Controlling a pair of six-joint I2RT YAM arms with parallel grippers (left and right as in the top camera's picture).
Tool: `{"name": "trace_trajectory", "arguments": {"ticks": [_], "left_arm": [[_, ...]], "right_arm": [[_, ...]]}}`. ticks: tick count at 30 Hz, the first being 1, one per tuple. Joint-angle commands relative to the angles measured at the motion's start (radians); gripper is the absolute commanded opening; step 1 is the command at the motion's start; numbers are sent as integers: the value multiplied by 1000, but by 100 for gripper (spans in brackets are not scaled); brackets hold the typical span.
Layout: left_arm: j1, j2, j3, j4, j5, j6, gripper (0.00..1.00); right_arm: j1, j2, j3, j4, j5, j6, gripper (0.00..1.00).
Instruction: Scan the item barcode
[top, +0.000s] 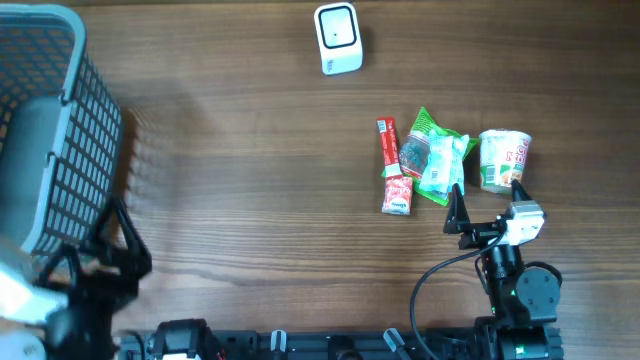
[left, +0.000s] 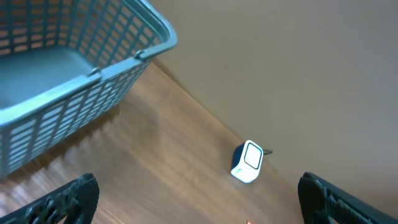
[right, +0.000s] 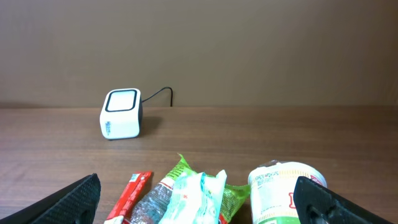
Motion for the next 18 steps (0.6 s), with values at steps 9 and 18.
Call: {"name": "trace_trajectory", "arguments": {"ticks": [9, 18], "left_arm": [[-75, -502, -634, 581, -28, 15, 100], [-82, -501, -1244, 1535, 93, 15, 100]], "right_arm": [[-5, -6, -2, 2, -20, -13, 100], [-5, -6, -2, 2, -20, -13, 100]]}}
